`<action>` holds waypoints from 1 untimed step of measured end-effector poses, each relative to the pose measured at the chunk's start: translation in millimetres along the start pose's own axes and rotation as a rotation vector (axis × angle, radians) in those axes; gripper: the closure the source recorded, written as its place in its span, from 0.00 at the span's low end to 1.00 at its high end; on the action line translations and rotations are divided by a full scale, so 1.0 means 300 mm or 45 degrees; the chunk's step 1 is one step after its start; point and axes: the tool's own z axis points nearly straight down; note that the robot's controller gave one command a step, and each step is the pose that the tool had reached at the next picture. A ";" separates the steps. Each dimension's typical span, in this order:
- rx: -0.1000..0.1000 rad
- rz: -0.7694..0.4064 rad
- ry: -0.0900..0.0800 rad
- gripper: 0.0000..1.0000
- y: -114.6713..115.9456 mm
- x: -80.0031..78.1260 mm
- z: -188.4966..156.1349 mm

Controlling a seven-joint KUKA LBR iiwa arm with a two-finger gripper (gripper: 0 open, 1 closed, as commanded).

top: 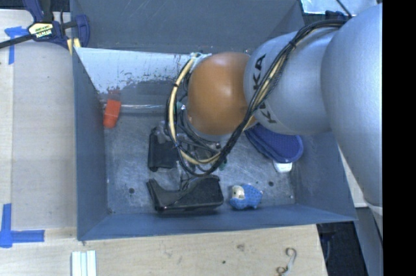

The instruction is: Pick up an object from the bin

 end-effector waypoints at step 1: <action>0.008 -0.041 0.024 0.00 -0.086 -0.117 0.062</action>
Offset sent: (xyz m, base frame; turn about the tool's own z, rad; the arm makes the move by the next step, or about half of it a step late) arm 0.0376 -0.0158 -0.0177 -0.0339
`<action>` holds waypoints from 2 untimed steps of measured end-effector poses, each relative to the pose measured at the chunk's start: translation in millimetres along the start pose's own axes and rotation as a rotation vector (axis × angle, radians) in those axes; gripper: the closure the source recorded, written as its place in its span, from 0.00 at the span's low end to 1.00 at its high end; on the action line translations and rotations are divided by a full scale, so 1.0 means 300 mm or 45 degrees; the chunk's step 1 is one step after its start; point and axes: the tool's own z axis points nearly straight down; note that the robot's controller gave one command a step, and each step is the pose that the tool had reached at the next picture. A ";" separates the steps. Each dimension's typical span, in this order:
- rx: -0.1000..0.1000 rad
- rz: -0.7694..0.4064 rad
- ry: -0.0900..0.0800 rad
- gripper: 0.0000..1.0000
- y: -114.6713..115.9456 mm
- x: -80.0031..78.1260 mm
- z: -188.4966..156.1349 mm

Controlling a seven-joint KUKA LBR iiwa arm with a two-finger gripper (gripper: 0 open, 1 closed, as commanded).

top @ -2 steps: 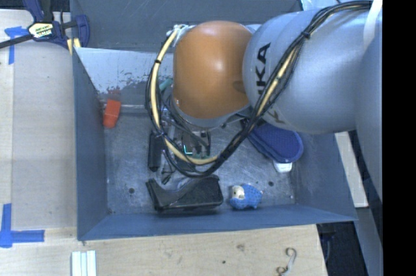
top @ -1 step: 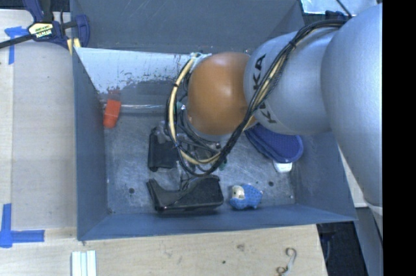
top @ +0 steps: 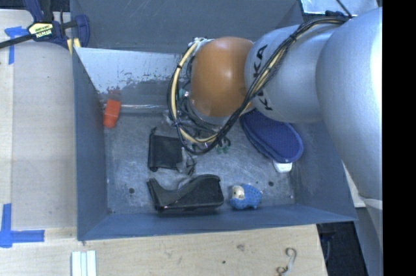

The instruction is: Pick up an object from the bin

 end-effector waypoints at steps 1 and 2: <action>-0.001 -0.442 -0.014 0.00 0.003 0.024 -0.011; -0.002 -0.436 -0.001 1.00 0.000 0.034 -0.004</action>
Offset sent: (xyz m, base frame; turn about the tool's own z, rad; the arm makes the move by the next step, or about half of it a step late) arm -0.0115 -0.0029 0.0000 -0.3473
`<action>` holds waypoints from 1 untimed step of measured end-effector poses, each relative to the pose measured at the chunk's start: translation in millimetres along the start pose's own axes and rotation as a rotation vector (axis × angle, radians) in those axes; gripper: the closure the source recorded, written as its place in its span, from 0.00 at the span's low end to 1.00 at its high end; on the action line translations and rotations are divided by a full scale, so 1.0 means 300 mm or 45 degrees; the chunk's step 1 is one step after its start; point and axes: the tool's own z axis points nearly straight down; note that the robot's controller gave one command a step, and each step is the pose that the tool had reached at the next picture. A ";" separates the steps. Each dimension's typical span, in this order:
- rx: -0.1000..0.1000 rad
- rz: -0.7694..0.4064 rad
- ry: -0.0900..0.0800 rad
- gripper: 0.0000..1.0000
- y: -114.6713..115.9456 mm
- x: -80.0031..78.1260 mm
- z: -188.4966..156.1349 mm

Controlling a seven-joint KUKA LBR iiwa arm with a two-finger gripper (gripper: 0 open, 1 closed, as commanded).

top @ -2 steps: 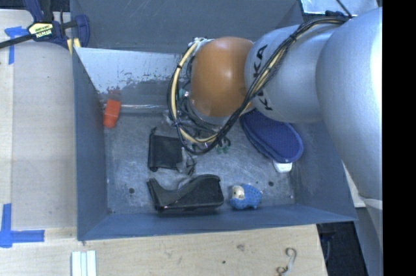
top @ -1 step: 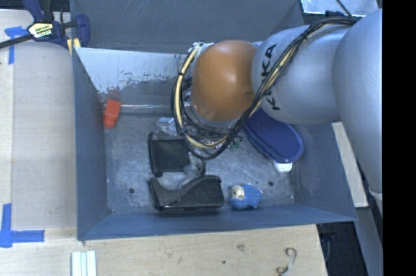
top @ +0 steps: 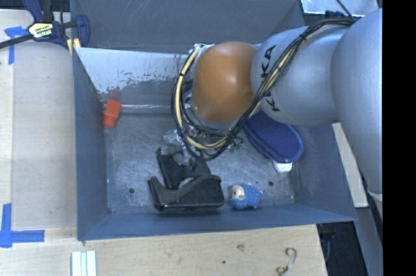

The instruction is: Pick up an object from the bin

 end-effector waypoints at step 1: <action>0.005 -0.140 -0.006 1.00 0.036 -0.008 -0.385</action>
Offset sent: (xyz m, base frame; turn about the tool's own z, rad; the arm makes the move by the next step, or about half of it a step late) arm -0.0076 0.0093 0.1102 -0.1109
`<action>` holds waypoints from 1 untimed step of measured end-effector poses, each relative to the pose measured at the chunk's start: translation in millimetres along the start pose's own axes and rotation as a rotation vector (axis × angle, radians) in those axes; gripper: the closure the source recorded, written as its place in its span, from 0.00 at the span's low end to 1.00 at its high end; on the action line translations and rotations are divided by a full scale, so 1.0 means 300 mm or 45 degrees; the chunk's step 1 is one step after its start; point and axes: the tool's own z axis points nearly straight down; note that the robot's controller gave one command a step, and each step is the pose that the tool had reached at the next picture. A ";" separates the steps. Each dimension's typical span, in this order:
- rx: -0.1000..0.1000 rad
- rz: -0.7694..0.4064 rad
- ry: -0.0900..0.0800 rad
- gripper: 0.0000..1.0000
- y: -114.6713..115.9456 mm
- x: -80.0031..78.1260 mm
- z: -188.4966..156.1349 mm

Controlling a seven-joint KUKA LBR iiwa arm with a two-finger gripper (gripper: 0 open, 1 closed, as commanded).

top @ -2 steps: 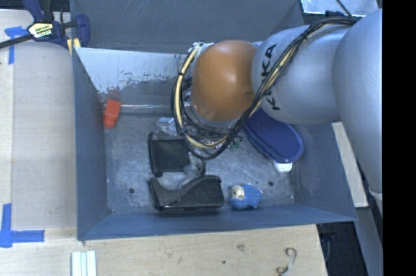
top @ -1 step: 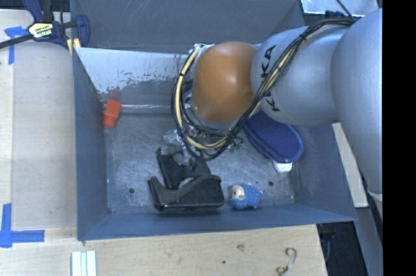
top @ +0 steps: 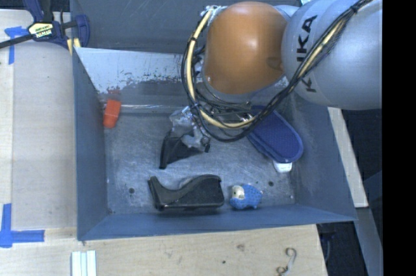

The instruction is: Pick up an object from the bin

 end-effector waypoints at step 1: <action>0.001 -0.025 -0.001 1.00 -0.022 0.002 -0.270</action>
Offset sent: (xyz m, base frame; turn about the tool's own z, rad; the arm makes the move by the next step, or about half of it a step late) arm 0.0003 -0.0055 0.0756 -0.0228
